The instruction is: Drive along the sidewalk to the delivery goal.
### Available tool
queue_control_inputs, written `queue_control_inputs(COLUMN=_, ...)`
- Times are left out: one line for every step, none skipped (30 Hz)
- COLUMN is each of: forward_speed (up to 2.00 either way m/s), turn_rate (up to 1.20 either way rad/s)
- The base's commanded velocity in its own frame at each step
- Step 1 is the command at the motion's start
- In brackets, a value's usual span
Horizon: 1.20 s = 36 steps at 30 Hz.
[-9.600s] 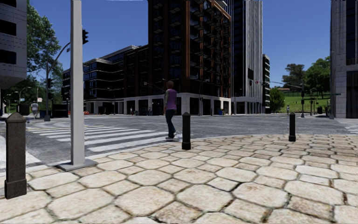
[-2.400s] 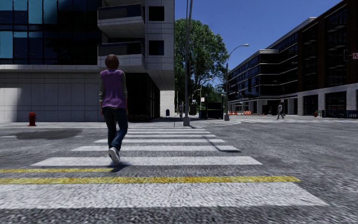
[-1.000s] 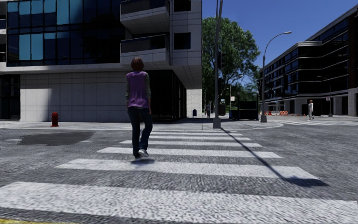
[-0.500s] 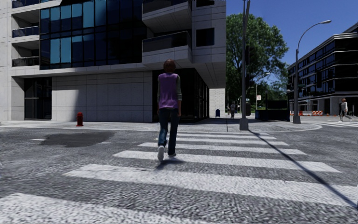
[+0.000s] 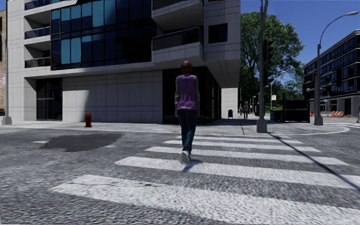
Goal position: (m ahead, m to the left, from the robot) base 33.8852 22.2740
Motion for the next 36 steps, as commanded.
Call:
queue_control_inputs(forward_speed=0.98, turn_rate=0.00)
queue_control_inputs(forward_speed=0.98, turn_rate=0.00)
queue_control_inputs(forward_speed=0.98, turn_rate=0.00)
queue_control_inputs(forward_speed=0.98, turn_rate=0.00)
queue_control_inputs(forward_speed=0.98, turn_rate=0.00)
queue_control_inputs(forward_speed=0.98, turn_rate=0.00)
queue_control_inputs(forward_speed=0.98, turn_rate=0.00)
queue_control_inputs(forward_speed=0.98, turn_rate=0.00)
queue_control_inputs(forward_speed=0.98, turn_rate=0.00)
queue_control_inputs(forward_speed=0.98, turn_rate=0.00)
queue_control_inputs(forward_speed=0.98, turn_rate=0.00)
queue_control_inputs(forward_speed=0.98, turn_rate=0.00)
queue_control_inputs(forward_speed=0.98, turn_rate=0.00)
queue_control_inputs(forward_speed=0.98, turn_rate=0.00)
queue_control_inputs(forward_speed=0.98, turn_rate=0.00)
queue_control_inputs(forward_speed=0.98, turn_rate=0.00)
queue_control_inputs(forward_speed=0.98, turn_rate=0.00)
queue_control_inputs(forward_speed=0.98, turn_rate=0.00)
queue_control_inputs(forward_speed=0.98, turn_rate=0.00)
queue_control_inputs(forward_speed=0.98, turn_rate=0.00)
queue_control_inputs(forward_speed=0.98, turn_rate=0.00)
queue_control_inputs(forward_speed=0.98, turn_rate=0.00)
queue_control_inputs(forward_speed=1.00, turn_rate=0.00)
queue_control_inputs(forward_speed=1.01, turn_rate=0.00)
queue_control_inputs(forward_speed=1.01, turn_rate=0.00)
queue_control_inputs(forward_speed=1.01, turn_rate=0.00)
queue_control_inputs(forward_speed=1.01, turn_rate=0.00)
queue_control_inputs(forward_speed=1.01, turn_rate=0.00)
queue_control_inputs(forward_speed=1.01, turn_rate=0.00)
queue_control_inputs(forward_speed=1.00, turn_rate=0.00)
queue_control_inputs(forward_speed=1.00, turn_rate=0.00)
queue_control_inputs(forward_speed=1.00, turn_rate=0.00)
queue_control_inputs(forward_speed=1.00, turn_rate=0.00)
queue_control_inputs(forward_speed=1.00, turn_rate=-0.04)
queue_control_inputs(forward_speed=1.00, turn_rate=-0.07)
queue_control_inputs(forward_speed=1.00, turn_rate=-0.07)
